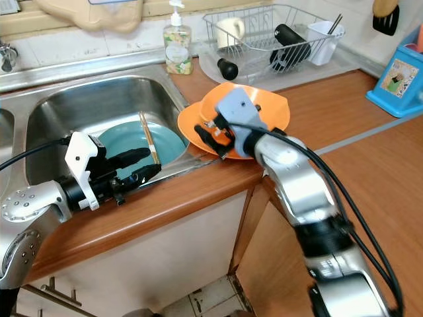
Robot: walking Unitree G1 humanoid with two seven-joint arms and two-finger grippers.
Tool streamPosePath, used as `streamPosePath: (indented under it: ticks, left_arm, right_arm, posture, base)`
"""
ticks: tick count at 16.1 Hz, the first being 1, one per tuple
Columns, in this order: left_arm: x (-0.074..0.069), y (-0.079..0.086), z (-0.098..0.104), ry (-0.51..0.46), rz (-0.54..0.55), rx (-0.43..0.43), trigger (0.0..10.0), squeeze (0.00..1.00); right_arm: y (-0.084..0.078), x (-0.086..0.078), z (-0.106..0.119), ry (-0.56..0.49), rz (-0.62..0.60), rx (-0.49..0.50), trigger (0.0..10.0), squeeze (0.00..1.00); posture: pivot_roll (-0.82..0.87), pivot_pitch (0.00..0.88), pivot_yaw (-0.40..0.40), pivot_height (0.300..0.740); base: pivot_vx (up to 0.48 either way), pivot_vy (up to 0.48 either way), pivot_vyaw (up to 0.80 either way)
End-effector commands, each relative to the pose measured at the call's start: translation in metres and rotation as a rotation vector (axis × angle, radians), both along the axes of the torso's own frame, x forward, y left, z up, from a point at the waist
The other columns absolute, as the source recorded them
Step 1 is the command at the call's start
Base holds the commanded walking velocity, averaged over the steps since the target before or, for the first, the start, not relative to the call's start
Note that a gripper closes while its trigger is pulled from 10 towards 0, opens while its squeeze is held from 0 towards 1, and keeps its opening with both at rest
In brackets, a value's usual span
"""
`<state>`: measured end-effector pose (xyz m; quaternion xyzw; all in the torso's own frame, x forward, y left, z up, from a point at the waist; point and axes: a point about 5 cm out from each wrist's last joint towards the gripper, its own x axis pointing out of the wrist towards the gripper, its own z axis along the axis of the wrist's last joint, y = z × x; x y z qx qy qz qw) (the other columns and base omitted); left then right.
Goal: Kitchen organization
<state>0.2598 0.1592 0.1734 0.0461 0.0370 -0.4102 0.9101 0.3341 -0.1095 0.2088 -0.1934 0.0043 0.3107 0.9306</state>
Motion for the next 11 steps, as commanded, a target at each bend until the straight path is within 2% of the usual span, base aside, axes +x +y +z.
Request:
streamPosePath:
  ticks: [1,6,11]
  left_arm:
    - [0.000,0.000,0.002,-0.008,-0.005,0.012,10.0,0.00]
    - [-0.001,0.000,0.003,-0.004,-0.026,0.023,10.0,0.00]
    - [0.000,-0.001,0.004,-0.005,-0.040,0.024,10.0,0.00]
  right_arm:
    - [0.001,0.004,0.001,-0.013,-0.018,-0.015,10.0,0.00]
    - [0.000,0.016,-0.002,-0.008,-0.103,0.020,10.0,0.00]
    - [-0.004,0.018,0.006,-0.043,-0.112,0.036,10.0,0.00]
  posture:
    - [-0.10,0.000,0.019,0.740]
    - [-0.10,0.000,0.027,0.740]
    - [-0.10,0.000,0.031,0.740]
  base:
    - [0.000,0.000,0.00]
    - [0.000,0.000,0.00]
    - [0.000,0.000,0.00]
